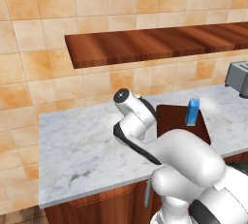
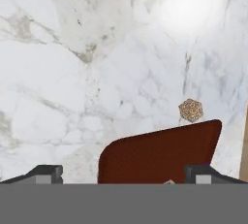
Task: Take out the milk from the fridge and place it on the tray on the counter. Then take the sugar cube near the tray and place it in the tray.
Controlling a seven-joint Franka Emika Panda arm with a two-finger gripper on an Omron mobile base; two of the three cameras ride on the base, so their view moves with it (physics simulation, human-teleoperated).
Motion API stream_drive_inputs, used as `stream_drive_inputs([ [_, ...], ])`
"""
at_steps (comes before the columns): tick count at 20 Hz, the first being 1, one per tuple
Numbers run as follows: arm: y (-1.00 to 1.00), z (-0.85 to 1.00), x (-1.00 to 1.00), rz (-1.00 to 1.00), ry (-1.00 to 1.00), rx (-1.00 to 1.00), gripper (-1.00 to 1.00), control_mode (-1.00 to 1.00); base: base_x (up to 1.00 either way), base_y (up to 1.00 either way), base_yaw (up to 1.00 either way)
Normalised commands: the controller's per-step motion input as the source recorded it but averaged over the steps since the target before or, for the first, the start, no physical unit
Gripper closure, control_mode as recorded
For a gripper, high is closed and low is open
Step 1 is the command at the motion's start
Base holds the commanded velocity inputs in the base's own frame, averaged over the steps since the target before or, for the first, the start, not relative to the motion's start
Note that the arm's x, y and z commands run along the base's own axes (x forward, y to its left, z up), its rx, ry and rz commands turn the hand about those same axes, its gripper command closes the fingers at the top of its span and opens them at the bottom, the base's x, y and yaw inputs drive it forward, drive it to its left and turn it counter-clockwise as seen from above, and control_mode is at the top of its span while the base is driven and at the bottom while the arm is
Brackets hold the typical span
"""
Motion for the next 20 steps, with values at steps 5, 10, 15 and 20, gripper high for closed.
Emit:
stream_drive_inputs([
  [5, -0.01, -0.11, 0.25, 0.0, 0.14, -0.03, -1.0, -1.0, 0.0, 0.0, 0.0],
  [10, -0.15, -0.06, 0.21, 0.02, 0.15, -0.05, -1.0, -1.0, 0.0, 0.0, 0.0],
  [15, 0.0, -0.1, 0.1, 0.01, 0.07, -0.2, -1.0, -1.0, 0.0, 0.0, 0.0],
  [20, -0.13, -0.01, 0.0, 0.0, 0.0, -0.11, -1.0, -1.0, 0.0, 0.0, 0.0],
])
